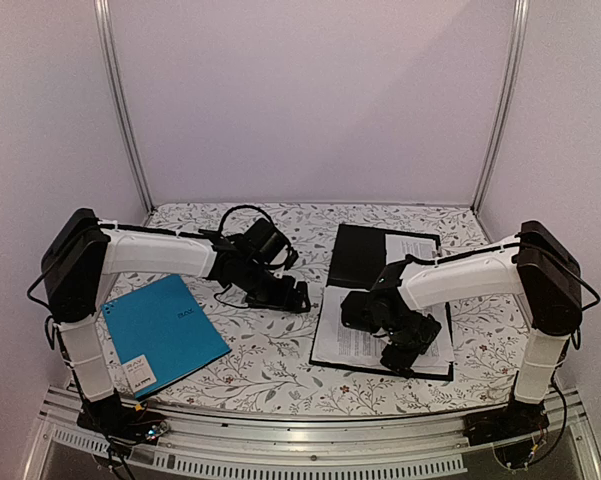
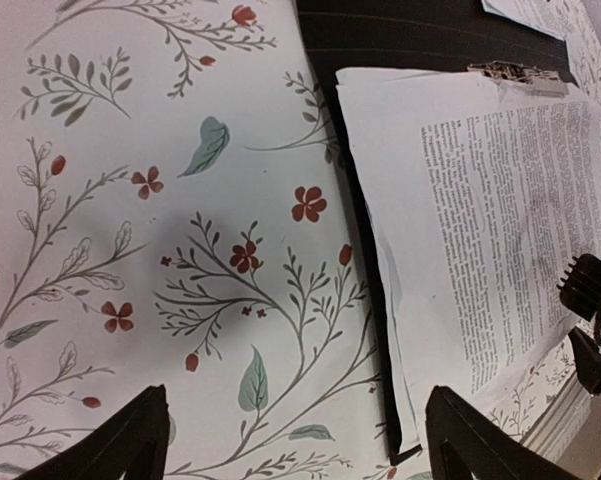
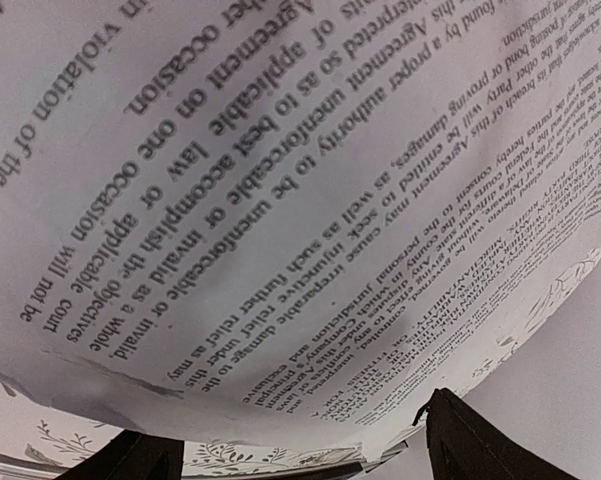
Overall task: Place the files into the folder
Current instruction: Adjust the file with the spring clip on the folder.
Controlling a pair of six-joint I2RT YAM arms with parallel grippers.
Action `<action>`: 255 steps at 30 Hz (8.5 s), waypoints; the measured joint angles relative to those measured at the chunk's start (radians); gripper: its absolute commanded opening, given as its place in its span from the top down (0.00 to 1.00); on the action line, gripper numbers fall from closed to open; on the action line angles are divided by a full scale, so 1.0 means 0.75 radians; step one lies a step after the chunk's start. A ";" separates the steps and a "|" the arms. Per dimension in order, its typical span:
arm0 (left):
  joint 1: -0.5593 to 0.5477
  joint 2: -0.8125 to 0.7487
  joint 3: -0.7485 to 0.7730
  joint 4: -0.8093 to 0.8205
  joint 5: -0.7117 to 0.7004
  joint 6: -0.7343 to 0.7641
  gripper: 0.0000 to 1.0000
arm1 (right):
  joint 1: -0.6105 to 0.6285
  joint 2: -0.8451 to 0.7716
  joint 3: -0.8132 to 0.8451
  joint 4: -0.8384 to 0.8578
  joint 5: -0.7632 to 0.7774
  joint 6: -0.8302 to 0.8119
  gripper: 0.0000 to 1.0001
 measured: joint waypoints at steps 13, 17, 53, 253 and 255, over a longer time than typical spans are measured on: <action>0.000 0.000 0.000 0.000 0.001 0.000 0.11 | 0.001 0.000 0.007 -0.013 -0.014 0.009 0.16; 0.000 0.000 0.000 0.000 0.001 0.000 0.11 | 0.001 0.000 0.033 -0.048 -0.014 0.027 0.16; -0.104 -0.130 -0.164 0.091 0.060 0.070 0.11 | -0.037 -0.449 -0.244 0.260 -0.086 0.424 0.03; -0.288 0.056 0.319 -0.043 0.003 0.344 0.01 | -0.645 -0.590 -0.237 0.766 -0.294 0.380 0.04; -0.265 0.092 0.344 0.002 0.049 0.332 0.00 | -0.676 -0.535 -0.225 0.812 -0.339 0.360 0.05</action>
